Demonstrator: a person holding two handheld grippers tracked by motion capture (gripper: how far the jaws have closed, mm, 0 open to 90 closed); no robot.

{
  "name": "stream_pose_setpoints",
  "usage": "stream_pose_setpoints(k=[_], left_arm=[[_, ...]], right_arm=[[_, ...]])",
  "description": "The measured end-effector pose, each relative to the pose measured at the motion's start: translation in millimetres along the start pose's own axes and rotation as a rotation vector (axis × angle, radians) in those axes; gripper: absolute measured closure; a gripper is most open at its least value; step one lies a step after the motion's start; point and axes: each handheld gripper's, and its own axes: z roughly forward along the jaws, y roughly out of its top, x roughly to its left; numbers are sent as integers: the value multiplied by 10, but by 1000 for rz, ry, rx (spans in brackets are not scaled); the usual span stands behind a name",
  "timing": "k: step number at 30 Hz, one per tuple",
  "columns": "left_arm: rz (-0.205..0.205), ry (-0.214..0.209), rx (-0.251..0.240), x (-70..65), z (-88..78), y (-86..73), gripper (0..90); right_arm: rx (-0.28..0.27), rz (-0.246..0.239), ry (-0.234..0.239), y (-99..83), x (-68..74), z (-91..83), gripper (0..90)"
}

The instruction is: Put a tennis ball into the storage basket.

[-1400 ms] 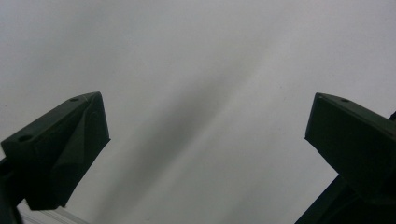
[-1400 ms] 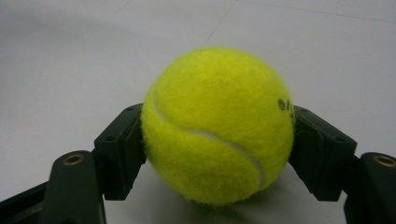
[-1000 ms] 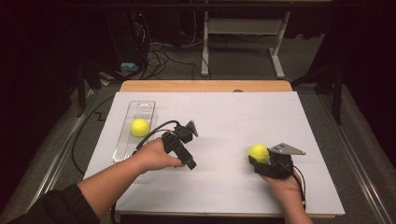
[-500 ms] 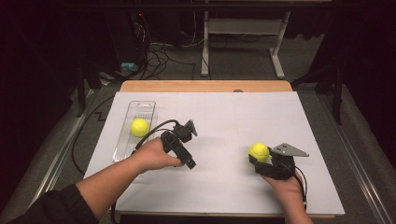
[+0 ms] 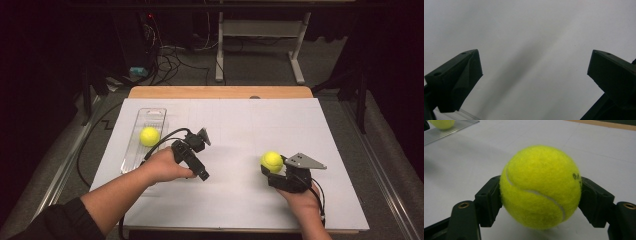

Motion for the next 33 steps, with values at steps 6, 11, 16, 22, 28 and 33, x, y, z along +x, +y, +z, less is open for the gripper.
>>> stream_pose_setpoints(k=[6, 11, 16, 22, 28, 33], left_arm=[[1, -3, 1, 2, 0, 0, 7], [0, -3, 2, 8, -5, -2, 7], [0, -4, 5, 1, -3, -1, 7], [0, -7, 9, 6, 4, -2, 7], [-5, -10, 6, 20, -10, -9, 7], [-11, -11, 5, 34, -27, -14, 8]], right_arm=[[-9, -20, 1, 38, 65, 40, 273], [-14, -33, 8, 82, 122, 63, 273], [-22, -37, 13, 130, 170, 81, 273], [-33, -53, 20, 185, 222, 111, 273], [-32, -69, 28, 225, 290, 162, 273], [-30, -83, 40, 251, 352, 219, 273]])
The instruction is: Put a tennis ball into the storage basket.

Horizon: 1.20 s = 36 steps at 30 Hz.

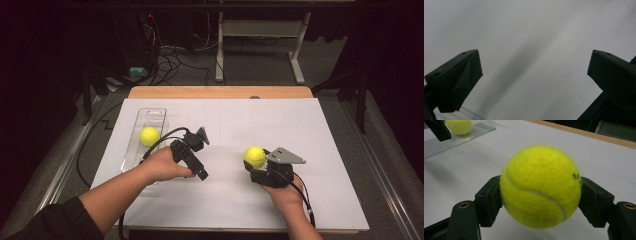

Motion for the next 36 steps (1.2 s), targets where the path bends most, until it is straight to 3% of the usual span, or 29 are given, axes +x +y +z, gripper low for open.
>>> stream_pose_setpoints(k=[15, 36], left_arm=[[0, -1, -8, 4, -66, -8, 8], [3, 6, -18, -21, -118, 9, 8]], right_arm=[[4, -50, 53, 93, 251, 202, 272], [20, -89, 133, 9, 582, 350, 273]])
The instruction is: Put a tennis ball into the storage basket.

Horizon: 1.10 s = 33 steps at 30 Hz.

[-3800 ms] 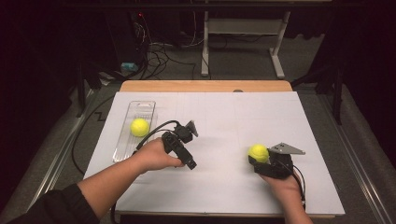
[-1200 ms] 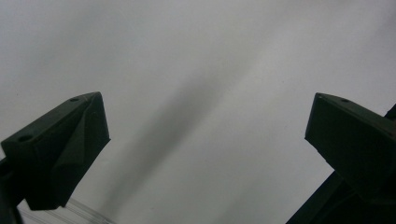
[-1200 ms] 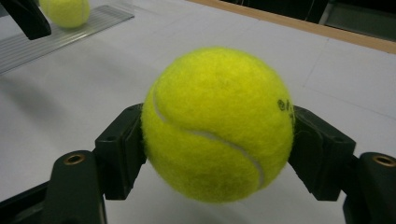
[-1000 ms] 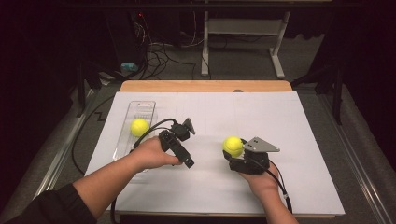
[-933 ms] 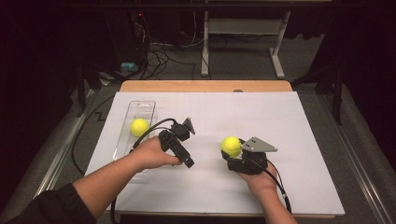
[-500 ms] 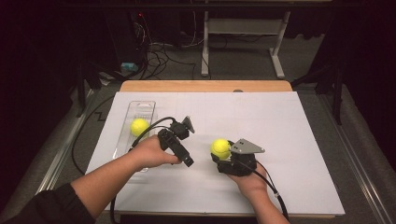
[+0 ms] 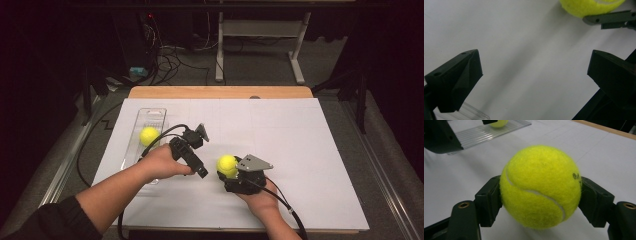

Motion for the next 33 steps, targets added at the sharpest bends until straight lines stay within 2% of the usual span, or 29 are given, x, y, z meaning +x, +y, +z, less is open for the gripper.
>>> stream_pose_setpoints(k=[6, 23, 28, 33], left_arm=[[9, -2, 3, -18, -28, 6, 8], [18, -17, -14, -108, -118, 70, 7], [20, -23, -19, -153, -117, 108, 7], [23, -26, -22, -186, -110, 143, 7]], right_arm=[[5, -25, 19, -21, 72, 40, 273], [-19, -18, 56, -43, 157, 58, 273], [-26, -30, 63, -47, 168, 55, 273], [-37, -20, 73, -48, 180, 47, 273]])
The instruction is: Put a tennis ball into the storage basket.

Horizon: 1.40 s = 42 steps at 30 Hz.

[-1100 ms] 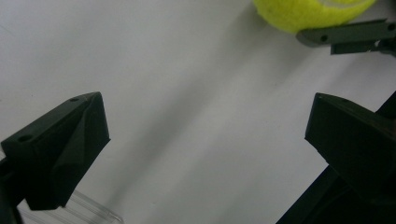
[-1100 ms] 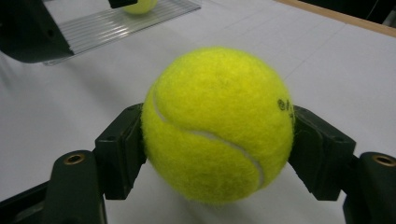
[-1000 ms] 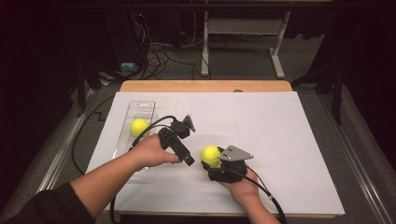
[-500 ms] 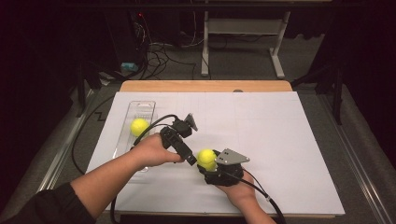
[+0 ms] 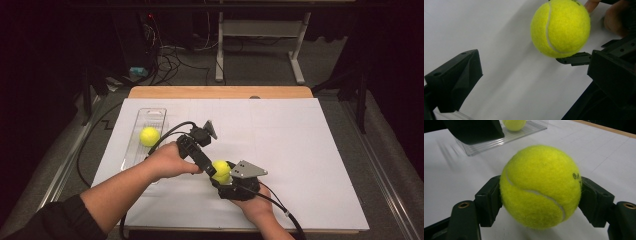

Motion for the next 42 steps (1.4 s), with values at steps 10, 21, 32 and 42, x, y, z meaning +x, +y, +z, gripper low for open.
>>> stream_pose_setpoints(k=[10, 21, 32, 42], left_arm=[[2, -11, -2, -27, 35, 49, 7], [6, -37, 8, -69, 96, 131, 7], [7, -55, 16, -86, 187, 185, 7], [12, -69, 23, -112, 280, 216, 8]], right_arm=[[-30, 7, 16, 13, 5, -20, 273], [-47, 10, 29, 32, 14, -50, 273], [-57, 9, 30, 48, 28, -70, 273], [-64, 8, 32, 65, 44, -84, 273]])
